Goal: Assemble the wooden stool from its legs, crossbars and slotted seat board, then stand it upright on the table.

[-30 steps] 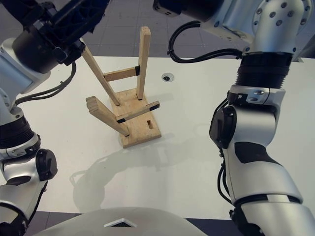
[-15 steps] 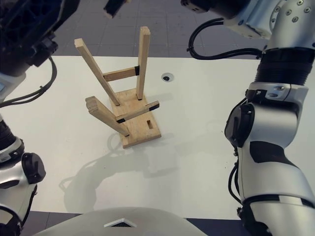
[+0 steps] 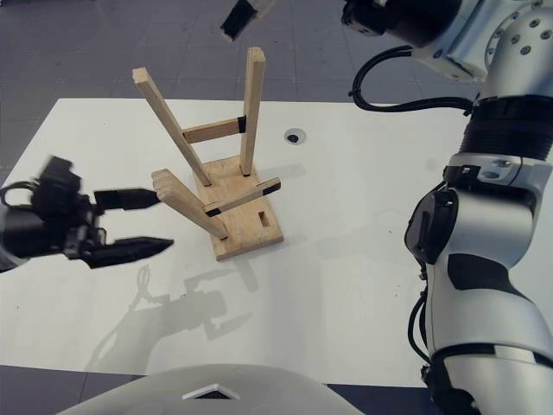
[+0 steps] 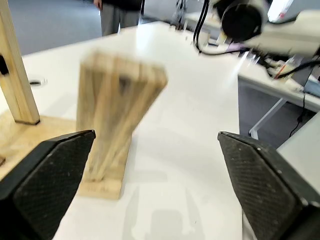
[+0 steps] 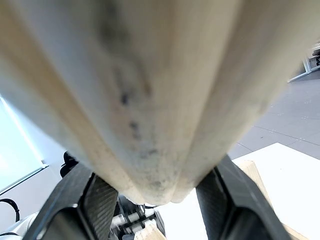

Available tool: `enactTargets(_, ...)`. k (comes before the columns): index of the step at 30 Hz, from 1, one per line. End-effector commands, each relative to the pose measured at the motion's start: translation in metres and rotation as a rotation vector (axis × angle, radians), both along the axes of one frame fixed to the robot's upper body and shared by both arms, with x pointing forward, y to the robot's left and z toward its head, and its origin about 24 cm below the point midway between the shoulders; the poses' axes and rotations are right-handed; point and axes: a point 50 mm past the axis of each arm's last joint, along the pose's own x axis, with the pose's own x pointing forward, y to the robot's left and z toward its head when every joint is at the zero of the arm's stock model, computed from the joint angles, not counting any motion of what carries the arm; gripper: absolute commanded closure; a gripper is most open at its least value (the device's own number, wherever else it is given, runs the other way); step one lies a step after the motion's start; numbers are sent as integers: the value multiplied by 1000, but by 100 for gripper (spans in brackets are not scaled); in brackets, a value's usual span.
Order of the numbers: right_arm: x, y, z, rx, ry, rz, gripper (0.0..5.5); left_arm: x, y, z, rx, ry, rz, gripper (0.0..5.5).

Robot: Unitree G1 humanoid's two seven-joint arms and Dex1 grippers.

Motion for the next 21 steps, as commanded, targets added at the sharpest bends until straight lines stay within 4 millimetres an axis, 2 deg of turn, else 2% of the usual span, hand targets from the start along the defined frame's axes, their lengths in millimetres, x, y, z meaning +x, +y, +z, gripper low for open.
enactTargets(1,-1,-2,13,-2,-54,-12,346,0,-8,-26,49,6,4,95)
enactTargets(7,0,-3,10,-9,-47,-9,346,21,-16,-40,50,-71,81,95)
enactTargets(15,0,3,8,-9,-37,5,346,40,-40,-56,48,-103,33,95)
enactTargets(21,-2,6,6,-5,-32,15,346,53,-49,-76,127,-190,119,95)
